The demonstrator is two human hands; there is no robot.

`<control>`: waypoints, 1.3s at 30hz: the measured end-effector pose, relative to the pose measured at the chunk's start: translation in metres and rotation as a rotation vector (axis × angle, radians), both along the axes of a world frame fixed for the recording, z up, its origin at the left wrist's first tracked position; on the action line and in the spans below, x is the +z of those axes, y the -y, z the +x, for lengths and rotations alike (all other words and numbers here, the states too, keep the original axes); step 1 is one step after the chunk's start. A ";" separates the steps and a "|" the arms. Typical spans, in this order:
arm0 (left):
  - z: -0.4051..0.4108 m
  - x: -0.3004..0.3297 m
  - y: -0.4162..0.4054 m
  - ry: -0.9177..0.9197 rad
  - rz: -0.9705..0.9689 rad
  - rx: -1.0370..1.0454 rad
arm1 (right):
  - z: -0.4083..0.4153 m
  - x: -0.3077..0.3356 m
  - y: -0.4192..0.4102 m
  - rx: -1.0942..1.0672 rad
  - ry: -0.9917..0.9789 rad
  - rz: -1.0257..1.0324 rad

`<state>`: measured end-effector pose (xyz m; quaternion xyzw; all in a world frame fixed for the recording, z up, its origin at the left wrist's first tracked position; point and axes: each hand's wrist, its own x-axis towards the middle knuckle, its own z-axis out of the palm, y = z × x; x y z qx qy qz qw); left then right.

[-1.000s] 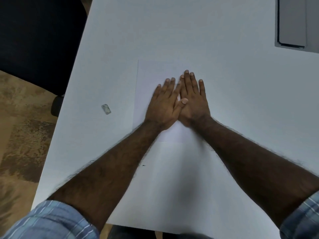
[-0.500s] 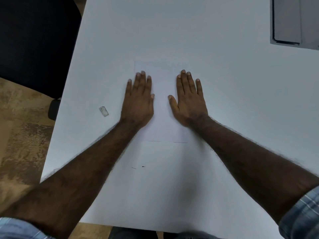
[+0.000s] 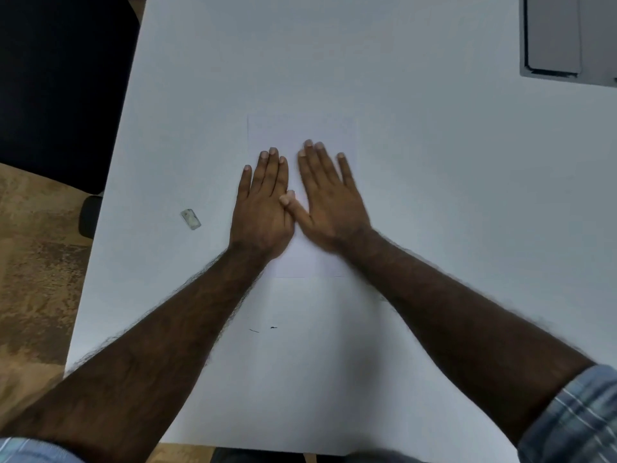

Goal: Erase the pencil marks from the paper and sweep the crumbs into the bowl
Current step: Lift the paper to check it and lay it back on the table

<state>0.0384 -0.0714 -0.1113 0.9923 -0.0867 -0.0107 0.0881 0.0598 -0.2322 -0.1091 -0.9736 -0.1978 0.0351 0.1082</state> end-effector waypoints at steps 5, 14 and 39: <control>0.000 -0.002 0.000 0.017 -0.025 0.002 | -0.003 -0.006 0.061 -0.190 0.042 -0.056; 0.000 0.005 0.001 0.030 -0.094 0.010 | -0.042 -0.001 0.098 -0.297 -0.053 0.035; -0.231 0.020 -0.062 0.006 -0.354 0.445 | -0.243 0.005 0.025 -0.135 -0.085 0.027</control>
